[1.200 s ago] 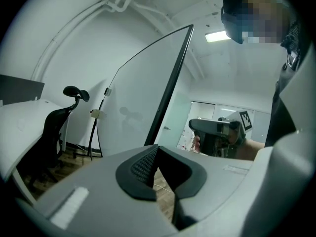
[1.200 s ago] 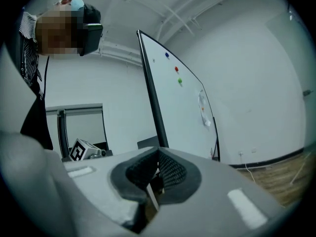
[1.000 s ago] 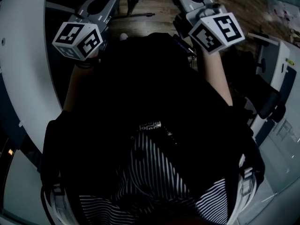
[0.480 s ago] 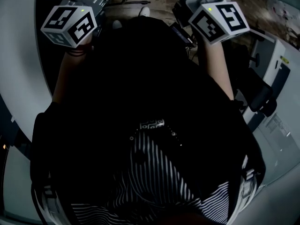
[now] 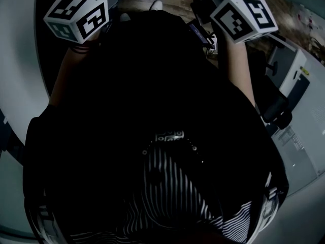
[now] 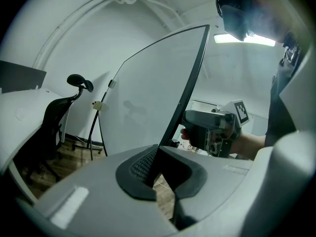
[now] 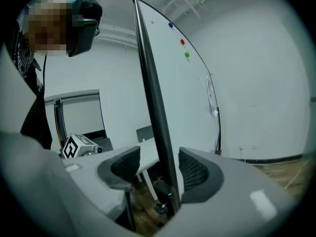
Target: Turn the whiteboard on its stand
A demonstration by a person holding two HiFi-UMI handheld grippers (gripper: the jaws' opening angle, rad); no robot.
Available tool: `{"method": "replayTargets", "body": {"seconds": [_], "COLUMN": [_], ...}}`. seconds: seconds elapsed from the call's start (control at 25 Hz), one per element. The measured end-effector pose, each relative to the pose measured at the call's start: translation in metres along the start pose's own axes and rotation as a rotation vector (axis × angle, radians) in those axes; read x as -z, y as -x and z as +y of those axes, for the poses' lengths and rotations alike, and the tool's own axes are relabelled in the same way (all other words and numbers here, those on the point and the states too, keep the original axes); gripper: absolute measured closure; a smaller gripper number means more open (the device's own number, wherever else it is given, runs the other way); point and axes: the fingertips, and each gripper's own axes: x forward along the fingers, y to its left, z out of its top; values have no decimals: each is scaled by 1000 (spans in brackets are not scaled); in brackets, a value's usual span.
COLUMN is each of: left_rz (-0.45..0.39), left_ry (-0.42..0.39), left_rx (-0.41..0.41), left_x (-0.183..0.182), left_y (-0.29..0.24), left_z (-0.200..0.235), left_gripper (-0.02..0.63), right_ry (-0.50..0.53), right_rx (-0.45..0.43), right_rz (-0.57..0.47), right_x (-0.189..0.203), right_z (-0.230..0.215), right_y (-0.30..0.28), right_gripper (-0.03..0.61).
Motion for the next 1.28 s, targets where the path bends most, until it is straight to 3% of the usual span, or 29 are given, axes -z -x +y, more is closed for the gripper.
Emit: {"method": "replayTargets", "body": {"seconds": [0.56,0.76,1.0,1.16,1.24,1.28], "left_rz": [0,-12,-41,-65,-67,-67], "left_ry": [2,-5,-32,-31,-36,-39], "left_rx": [-22,-32,-62,-90,-98,-103], "left_x": [4,6,-16,-12,-15,-18], "left_y": [12,17,28,39,40,40], "left_z": [8,11,5,1,1,2], "left_gripper": [612,612,614,612,612,612], "right_ry": [52,92,125,184,182,171], "right_rx": [27,2,27,57,92,117], "right_rz": [37,89,120,109,99,91], "right_x": [11,33,29,37,32,28], "right_z": [6,5,2,-2,-12,-17], "right_y": [-19,-32,-37,-33,-32,-32], "right_gripper": [304,232,227,232,283,347]}}
